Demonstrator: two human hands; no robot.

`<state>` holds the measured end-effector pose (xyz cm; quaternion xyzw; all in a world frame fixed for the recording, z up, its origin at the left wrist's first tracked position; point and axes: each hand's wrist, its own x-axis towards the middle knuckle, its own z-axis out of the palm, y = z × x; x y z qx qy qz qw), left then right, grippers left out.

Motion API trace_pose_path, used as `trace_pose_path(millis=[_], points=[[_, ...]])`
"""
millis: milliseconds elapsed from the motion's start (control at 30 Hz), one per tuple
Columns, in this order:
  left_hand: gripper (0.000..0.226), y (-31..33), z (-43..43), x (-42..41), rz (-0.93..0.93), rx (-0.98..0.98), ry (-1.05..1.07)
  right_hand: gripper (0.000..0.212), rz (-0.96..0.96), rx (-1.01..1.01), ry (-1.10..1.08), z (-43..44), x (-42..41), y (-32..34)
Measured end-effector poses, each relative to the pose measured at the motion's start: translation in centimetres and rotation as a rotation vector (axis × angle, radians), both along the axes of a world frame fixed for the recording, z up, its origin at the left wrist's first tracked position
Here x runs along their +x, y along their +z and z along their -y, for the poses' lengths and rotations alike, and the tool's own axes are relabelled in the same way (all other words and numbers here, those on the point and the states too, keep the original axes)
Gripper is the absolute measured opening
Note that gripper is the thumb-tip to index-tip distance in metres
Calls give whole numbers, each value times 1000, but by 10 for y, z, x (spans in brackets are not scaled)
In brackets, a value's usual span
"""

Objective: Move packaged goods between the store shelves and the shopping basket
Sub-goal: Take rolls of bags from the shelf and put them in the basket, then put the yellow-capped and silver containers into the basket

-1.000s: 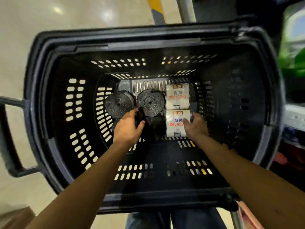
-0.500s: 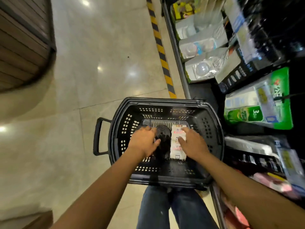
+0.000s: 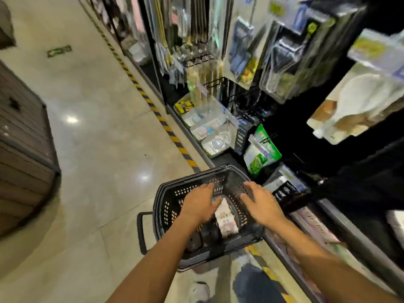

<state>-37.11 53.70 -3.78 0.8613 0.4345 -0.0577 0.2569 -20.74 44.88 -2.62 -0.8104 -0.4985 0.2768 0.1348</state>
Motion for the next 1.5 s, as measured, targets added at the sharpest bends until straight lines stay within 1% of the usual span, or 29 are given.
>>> trace_pose_path(millis=[100,200,367,533,633,733,833,1000,1067,1167,1300,1400,1500], points=[[46,23,15,17,56,23,-127,46,-5,43,-140,39,0,19],[50,41,41,42,84,60,-288,44,20,109,-297,84,8,37],[51,63,98,98,155,45,-496,39,55,186,-537,166,38,61],[48,77,154,162,194,86,-653,41,59,228,-737,244,76,71],[48,84,186,203,216,62,-694,43,47,232,-859,292,103,75],[49,87,216,245,225,38,-696,43,22,226,-951,337,132,72],[48,86,243,281,250,10,-648,42,26,226,-1018,374,161,67],[40,64,280,330,254,-126,-569,47,-43,237,-1129,406,205,51],[45,53,290,350,235,-180,-525,49,-102,237,-1169,409,222,42],[44,31,299,378,167,-253,-448,50,-168,241,-1234,405,246,25],[42,-12,297,407,73,-312,-430,51,-234,328,-1307,393,273,0],[43,-35,298,419,73,-424,-367,51,-280,354,-1336,384,285,-16],[42,-50,301,425,110,-533,-321,49,-242,344,-1382,379,292,-26]])
